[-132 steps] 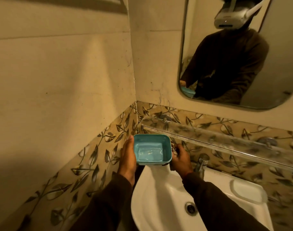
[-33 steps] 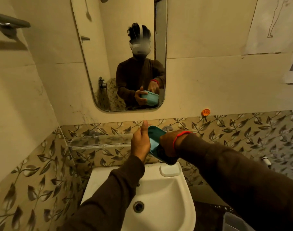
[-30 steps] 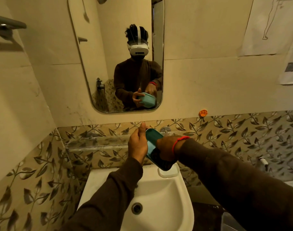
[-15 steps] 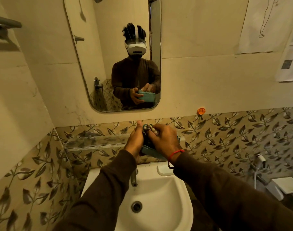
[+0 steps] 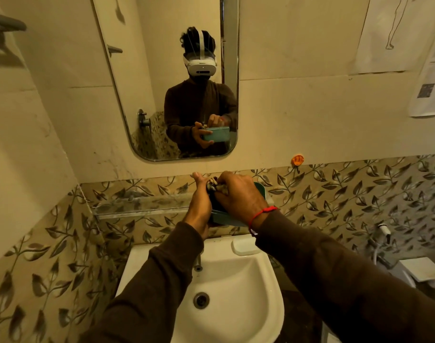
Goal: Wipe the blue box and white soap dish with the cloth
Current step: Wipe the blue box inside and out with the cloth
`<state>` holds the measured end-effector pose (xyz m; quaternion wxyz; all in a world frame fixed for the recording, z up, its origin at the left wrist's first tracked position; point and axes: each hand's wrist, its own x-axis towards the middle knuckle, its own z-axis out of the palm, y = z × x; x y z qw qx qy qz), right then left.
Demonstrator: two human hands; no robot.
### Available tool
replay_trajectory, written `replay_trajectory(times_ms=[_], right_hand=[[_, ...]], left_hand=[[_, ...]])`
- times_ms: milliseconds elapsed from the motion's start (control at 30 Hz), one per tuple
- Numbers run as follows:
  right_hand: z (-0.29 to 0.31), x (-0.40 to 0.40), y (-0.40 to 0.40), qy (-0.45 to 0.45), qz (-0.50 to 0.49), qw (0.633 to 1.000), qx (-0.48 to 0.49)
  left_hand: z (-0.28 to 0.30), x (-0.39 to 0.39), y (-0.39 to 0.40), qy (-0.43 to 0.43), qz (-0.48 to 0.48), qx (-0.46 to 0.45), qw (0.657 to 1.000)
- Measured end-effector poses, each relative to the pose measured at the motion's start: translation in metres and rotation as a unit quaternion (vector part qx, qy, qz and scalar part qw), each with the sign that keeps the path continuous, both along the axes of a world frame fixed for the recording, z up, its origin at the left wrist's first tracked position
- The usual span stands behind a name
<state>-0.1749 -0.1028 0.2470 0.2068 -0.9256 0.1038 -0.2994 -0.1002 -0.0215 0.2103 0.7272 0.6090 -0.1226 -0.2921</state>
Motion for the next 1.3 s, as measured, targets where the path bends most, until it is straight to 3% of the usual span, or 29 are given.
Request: replay_trajectory(times_ms=[233,400,467,633,733,867,1000,1100,1233,1300], right_hand=[[0.0,-0.009,-0.008,0.108,0.118,0.986,0.047],[-0.006,-0.005,-0.003,0.185,0.083,0.972,-0.122],[-0.007,-0.003,-0.001,0.196,0.063,0.969,-0.138],[0.003,-0.006,-0.002,0.189,0.136,0.97,0.076],[0.01,-0.01,-0.006,0.225,0.157,0.957,0.094],[0.016,-0.022,-0.014,0.305,0.191,0.933,-0.033],[0.01,-0.033,-0.017,0.425,0.177,0.871,-0.171],[0.003,-0.035,-0.014,0.464,0.13,0.834,-0.27],[-0.015,-0.039,-0.014,0.314,0.084,0.818,-0.475],[-0.017,-0.039,-0.021,0.231,0.093,0.828,-0.502]], left_hand=[[-0.002,0.004,0.008,-0.046,-0.027,-0.04,0.998],[-0.012,-0.003,0.004,-0.083,-0.016,-0.013,0.996],[-0.014,-0.004,0.003,-0.09,0.0,-0.024,0.996],[-0.01,0.005,0.009,-0.103,0.017,-0.05,0.993],[-0.009,0.011,0.012,-0.156,0.001,-0.037,0.987],[-0.01,0.014,0.012,-0.185,0.003,-0.007,0.983],[-0.012,0.01,0.009,-0.216,0.0,0.036,0.976],[-0.017,0.0,0.002,-0.246,0.012,0.068,0.967],[-0.014,-0.003,0.0,-0.235,0.015,0.087,0.968],[-0.009,0.001,0.001,-0.195,-0.007,0.085,0.977]])
